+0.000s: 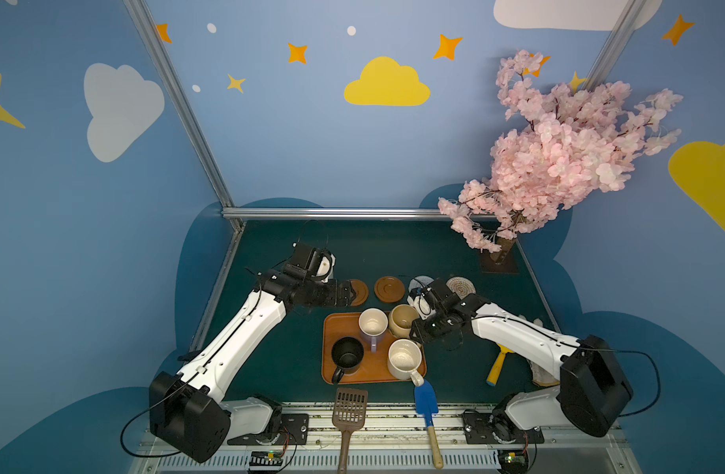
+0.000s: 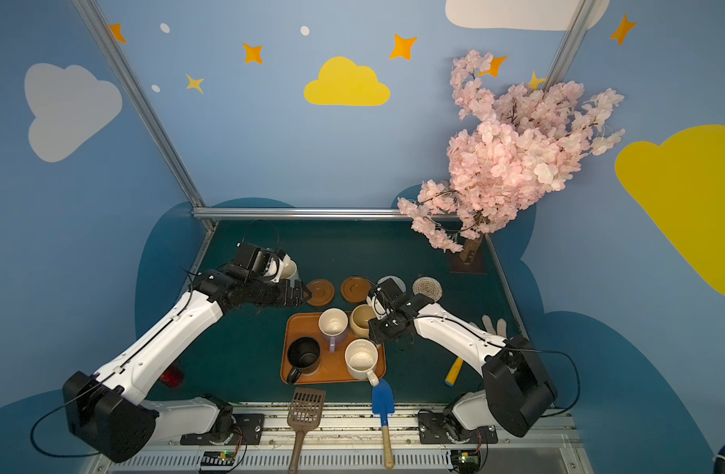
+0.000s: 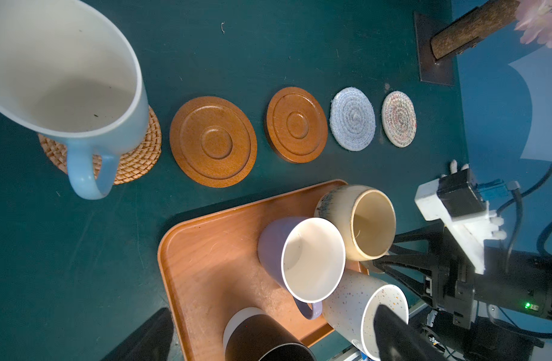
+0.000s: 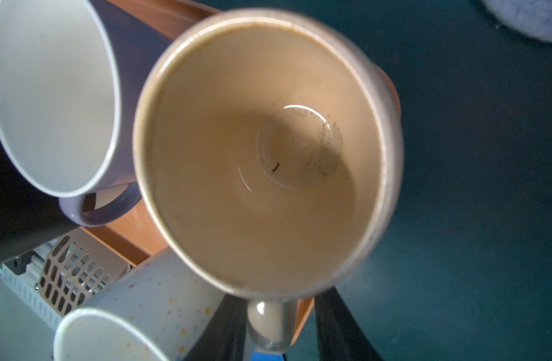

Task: Place cups on coasters
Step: Pick up the cup from the tray.

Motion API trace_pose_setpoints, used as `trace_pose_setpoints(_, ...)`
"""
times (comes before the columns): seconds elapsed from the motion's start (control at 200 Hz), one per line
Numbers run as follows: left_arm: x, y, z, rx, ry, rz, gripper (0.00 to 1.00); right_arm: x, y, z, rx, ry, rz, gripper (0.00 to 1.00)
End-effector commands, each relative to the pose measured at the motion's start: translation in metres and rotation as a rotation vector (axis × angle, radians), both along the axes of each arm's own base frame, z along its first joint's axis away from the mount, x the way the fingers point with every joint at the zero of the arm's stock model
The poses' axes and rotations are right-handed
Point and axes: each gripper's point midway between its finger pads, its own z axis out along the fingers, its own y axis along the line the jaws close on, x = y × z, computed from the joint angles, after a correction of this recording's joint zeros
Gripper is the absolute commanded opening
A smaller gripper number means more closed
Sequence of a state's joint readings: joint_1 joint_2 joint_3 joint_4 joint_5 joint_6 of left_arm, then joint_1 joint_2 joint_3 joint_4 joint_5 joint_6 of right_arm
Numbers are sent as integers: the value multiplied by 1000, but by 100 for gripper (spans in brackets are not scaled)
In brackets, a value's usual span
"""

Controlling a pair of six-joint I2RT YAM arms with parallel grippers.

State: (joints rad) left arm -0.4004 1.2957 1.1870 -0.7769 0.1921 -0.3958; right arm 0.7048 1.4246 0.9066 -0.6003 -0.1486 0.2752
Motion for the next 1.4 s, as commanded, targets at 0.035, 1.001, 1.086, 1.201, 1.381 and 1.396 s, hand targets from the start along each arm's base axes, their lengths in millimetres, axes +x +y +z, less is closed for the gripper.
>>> trace_pose_setpoints(0.035, 2, 1, -5, 18, 1, -4, 100, 8, -2, -5, -44, -30, -14, 30)
trace_pose_setpoints(1.001, 7, 12, -4, 23, -29, 17, 100, 37, 5, 83, 12, -220, -41, 0)
trace_pose_setpoints(1.086, 10, 14, 3, -11, -49, 38, 100, 48, 12, 93, 17, -245, -26, 0)
trace_pose_setpoints(1.201, 18, 18, 10, -69, -69, 83, 100, 69, 25, 105, 17, -261, 8, 0)
trace_pose_setpoints(1.381, 27, 17, 12, -116, -64, 93, 99, 101, 56, 113, 37, -274, 71, 0)
trace_pose_setpoints(1.396, 27, 17, 12, -116, -64, 92, 99, 103, 59, 113, 37, -277, 77, 0)
